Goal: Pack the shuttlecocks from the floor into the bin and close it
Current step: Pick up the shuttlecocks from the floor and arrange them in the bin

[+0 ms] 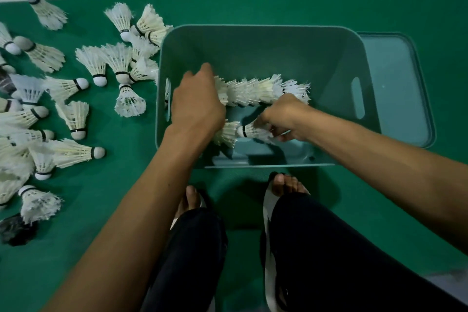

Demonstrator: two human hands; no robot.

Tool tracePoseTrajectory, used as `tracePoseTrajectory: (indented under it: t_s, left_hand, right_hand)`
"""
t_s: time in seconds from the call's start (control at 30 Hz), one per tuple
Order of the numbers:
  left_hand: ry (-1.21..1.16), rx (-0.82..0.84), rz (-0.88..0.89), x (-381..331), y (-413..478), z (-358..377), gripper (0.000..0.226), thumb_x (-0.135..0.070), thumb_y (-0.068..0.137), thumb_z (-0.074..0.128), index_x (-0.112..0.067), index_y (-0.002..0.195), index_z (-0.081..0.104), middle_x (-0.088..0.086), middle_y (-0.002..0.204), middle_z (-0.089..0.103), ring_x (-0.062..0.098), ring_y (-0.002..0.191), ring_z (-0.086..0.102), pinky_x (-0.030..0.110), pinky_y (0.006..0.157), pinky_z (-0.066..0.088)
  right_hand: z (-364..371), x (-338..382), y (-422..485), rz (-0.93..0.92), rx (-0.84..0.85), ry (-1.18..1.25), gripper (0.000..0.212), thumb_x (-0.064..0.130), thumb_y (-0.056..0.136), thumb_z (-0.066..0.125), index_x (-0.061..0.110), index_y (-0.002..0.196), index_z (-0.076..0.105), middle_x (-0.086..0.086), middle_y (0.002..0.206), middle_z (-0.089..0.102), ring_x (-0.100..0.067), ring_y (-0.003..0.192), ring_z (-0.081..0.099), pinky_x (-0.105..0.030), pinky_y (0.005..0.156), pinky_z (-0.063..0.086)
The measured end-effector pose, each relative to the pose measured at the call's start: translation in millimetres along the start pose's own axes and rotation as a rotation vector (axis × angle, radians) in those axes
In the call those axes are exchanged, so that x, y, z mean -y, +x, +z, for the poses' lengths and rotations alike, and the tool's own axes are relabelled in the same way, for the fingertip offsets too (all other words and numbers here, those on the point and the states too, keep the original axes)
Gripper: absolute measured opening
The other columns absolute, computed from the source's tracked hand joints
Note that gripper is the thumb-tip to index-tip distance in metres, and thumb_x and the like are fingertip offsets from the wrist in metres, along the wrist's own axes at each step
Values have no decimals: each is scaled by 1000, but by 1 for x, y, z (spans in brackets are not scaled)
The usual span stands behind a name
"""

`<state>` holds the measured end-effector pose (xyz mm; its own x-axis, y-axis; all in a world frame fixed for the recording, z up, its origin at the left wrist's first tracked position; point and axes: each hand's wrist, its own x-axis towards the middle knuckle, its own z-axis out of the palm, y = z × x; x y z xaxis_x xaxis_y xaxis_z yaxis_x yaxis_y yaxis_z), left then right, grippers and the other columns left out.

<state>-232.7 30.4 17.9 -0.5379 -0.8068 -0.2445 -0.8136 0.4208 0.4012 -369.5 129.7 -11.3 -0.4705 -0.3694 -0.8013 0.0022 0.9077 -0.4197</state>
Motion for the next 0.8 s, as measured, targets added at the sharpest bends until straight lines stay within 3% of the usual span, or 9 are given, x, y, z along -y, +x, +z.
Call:
tracePoseTrajectory:
  t_s: [0.1, 0.2, 0.33, 0.43, 0.53, 0.6, 0.7, 0.73, 0.8]
  left_hand:
    - [-10, 3, 5, 1, 6, -2, 35, 2, 81, 57, -10, 114, 53, 10, 97, 50, 31, 83, 47, 38, 72, 35]
    - [-22, 17, 12, 4, 13, -5, 30, -2, 82, 55, -11, 111, 52, 13, 100, 59, 33, 85, 52, 39, 72, 37]
    - [-54, 45, -13, 3, 19, -8, 33, -2, 85, 54, -9, 115, 47, 17, 104, 59, 38, 89, 56, 39, 74, 40]
    - [-81, 55, -55, 3, 22, -8, 33, 1, 88, 55, -7, 118, 41, 13, 97, 51, 34, 84, 50, 39, 74, 39]
    - [-35, 84, -9, 5, 24, -6, 22, -6, 89, 57, -8, 108, 46, 14, 99, 55, 32, 83, 47, 39, 73, 38]
    - [-32, 94, 20, 5, 22, -4, 22, -10, 89, 59, -10, 110, 52, 15, 103, 62, 34, 85, 51, 39, 72, 40]
    - [-65, 115, 47, 2, 17, -4, 26, -15, 87, 61, -16, 113, 58, 12, 106, 66, 37, 93, 60, 39, 74, 45]
    - [-94, 139, 48, 1, 14, -4, 28, -15, 87, 63, -19, 115, 59, 10, 106, 66, 35, 94, 62, 38, 75, 48]
    - [-168, 188, 37, -1, 8, -5, 33, -15, 85, 67, -25, 116, 63, 6, 104, 67, 31, 93, 64, 36, 74, 51]
  right_hand:
    - [20, 8, 8, 83, 49, 50, 8, 5, 95, 59, 3, 92, 66, -6, 53, 59, -16, 39, 55, -19, 43, 42]
    - [33, 19, 17, 133, 39, 182, 10, 4, 95, 59, 4, 87, 65, -6, 44, 55, -15, 34, 53, -16, 40, 41]
    - [33, 29, 36, 151, -35, 371, 12, -2, 91, 64, -4, 101, 71, -8, 57, 57, -15, 34, 49, -21, 40, 45]
    - [31, 32, 37, 202, 88, 364, 6, 11, 90, 62, 13, 86, 65, -1, 58, 45, -16, 47, 48, -23, 55, 47]
    - [21, 31, 35, 208, 129, 341, 19, 20, 86, 66, 15, 72, 54, -3, 55, 49, -19, 48, 49, -26, 61, 48]
    - [11, 27, 32, 116, 37, 343, 15, 19, 83, 68, 7, 76, 65, -9, 61, 62, -21, 48, 53, -25, 53, 45]
    - [-3, 15, 23, -171, -326, 203, 25, 22, 70, 67, 0, 80, 74, -16, 77, 76, -26, 59, 65, -43, 60, 58]
    - [-7, 12, 15, -277, -365, 204, 26, 22, 68, 65, 0, 79, 74, -16, 80, 76, -25, 65, 68, -44, 65, 59]
    - [-13, 10, -5, -474, -235, 257, 16, 19, 74, 68, 6, 77, 76, -13, 83, 76, -14, 71, 66, -34, 62, 55]
